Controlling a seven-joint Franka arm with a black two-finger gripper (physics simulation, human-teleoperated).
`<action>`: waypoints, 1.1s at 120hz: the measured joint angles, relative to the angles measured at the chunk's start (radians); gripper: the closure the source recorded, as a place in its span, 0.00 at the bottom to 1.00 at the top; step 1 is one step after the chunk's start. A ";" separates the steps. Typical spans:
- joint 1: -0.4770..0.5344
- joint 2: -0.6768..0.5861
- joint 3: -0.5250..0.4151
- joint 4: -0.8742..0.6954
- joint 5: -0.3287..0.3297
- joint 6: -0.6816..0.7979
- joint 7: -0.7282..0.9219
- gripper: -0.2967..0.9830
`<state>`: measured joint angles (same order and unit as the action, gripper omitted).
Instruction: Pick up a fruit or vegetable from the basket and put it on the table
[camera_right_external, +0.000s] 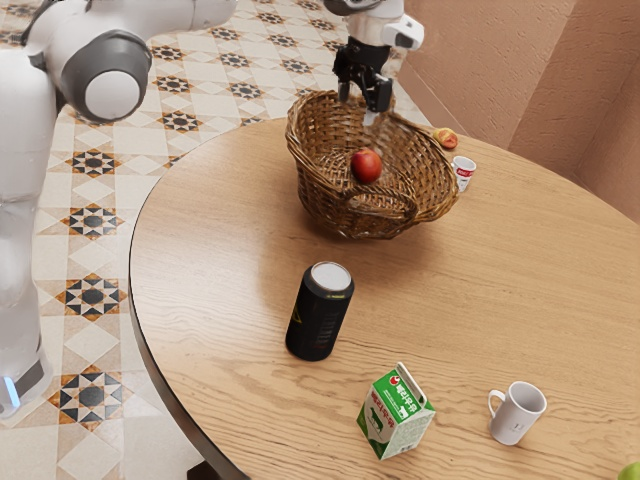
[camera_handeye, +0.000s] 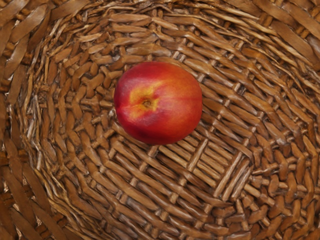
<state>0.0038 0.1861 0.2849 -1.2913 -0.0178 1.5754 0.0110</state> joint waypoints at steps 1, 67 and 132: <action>0.009 0.007 0.001 0.003 -0.002 0.005 0.001 0.23; 0.037 0.163 -0.004 0.024 -0.025 0.093 0.067 0.23; 0.072 0.248 -0.018 0.053 -0.070 0.143 0.101 0.23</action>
<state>0.0761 0.4342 0.2674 -1.2386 -0.0878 1.7182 0.1124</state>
